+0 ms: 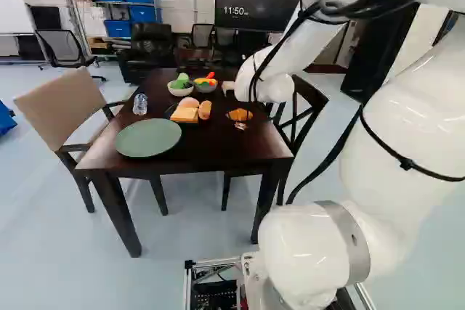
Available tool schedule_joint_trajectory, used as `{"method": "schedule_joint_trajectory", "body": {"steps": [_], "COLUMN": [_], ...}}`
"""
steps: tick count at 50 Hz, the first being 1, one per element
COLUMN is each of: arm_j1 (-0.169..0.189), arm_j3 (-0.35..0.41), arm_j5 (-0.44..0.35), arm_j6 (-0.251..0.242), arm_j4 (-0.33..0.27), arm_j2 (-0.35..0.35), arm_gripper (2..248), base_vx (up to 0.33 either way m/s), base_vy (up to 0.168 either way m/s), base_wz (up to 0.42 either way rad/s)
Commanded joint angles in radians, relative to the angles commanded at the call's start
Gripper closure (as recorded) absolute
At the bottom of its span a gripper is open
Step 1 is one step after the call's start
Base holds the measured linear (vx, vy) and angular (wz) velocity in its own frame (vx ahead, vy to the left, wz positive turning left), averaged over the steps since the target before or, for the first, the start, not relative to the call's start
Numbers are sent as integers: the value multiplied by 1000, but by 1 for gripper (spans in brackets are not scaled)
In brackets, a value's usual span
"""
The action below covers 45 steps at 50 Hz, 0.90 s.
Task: Move the croissant to the empty plate
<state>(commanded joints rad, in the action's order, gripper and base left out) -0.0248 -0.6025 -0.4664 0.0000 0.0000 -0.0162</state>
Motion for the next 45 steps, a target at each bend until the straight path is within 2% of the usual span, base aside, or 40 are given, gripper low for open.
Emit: {"method": "schedule_joint_trajectory", "body": {"steps": [25,45], "arm_j1": [2,3], "arm_j3": [-100,-183], "arm_j5": [142,273], "arm_j6": [0,0], "arm_j4": [0,0], "arm_j2": [39,118], "arm_gripper": [3,3], "base_vx": [0,0], "base_vy": [0,0], "base_wz": [0,0]}}
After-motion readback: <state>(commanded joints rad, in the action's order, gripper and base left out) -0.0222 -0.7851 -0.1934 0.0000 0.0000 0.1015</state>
